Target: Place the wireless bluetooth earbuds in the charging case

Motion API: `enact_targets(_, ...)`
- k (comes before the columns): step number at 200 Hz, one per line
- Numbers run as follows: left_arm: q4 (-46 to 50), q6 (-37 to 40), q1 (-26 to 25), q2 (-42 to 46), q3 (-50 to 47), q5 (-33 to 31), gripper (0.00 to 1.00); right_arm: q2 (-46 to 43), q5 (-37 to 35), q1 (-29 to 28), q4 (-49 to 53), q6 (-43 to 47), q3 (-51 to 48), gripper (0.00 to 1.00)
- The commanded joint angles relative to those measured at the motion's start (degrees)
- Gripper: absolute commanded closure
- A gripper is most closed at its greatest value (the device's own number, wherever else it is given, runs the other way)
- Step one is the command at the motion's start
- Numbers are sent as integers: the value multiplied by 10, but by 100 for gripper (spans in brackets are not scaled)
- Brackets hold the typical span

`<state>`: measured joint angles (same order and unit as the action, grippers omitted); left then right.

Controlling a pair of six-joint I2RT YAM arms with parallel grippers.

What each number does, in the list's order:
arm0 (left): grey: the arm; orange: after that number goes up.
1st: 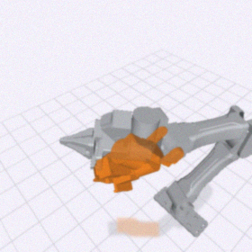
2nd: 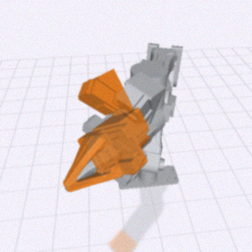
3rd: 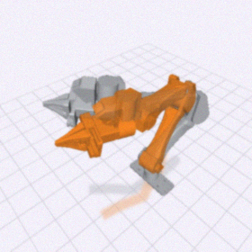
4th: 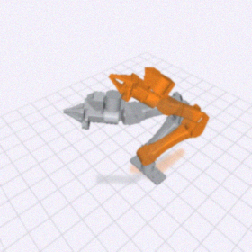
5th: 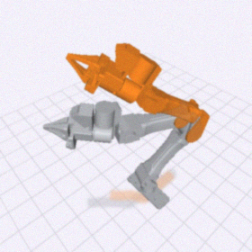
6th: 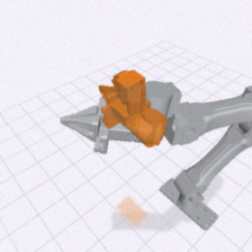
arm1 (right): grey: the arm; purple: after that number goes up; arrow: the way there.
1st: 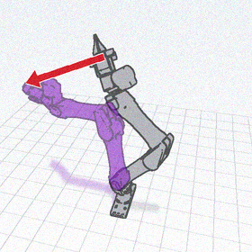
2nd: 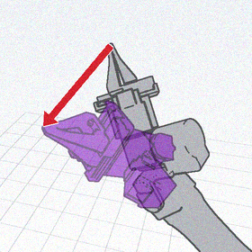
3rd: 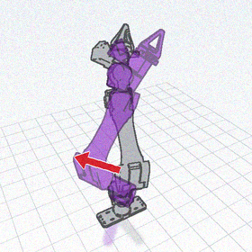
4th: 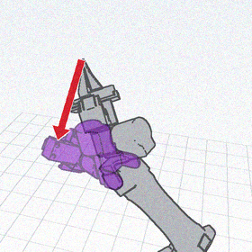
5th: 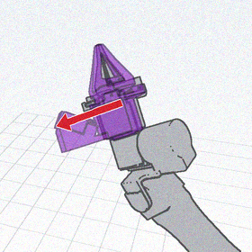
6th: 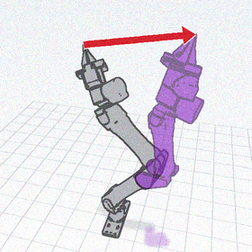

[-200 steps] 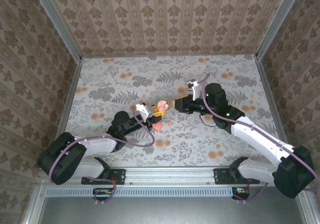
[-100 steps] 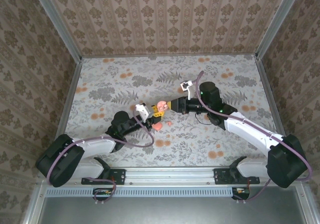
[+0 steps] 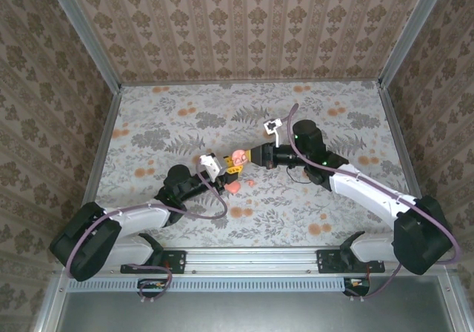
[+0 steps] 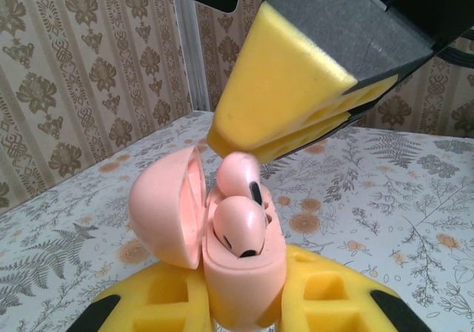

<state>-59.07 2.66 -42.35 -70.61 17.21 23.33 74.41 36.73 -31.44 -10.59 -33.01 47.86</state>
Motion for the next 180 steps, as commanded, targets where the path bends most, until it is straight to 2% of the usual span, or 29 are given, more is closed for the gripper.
enact_targets(1,0,11,-1,14,-8,5,94,12,21,-5,-21,1,20,83)
enact_targets(45,3,13,-1,20,-9,3,94,21,22,-8,-15,5,27,84)
enact_targets(108,7,12,0,21,-11,0,94,-15,-8,-7,-5,35,15,81)
enact_targets(154,4,-1,2,20,-11,6,95,-62,-54,-6,-18,63,-13,76)
enact_targets(180,-12,-22,8,17,-17,20,95,-99,-91,-6,-33,80,-46,68)
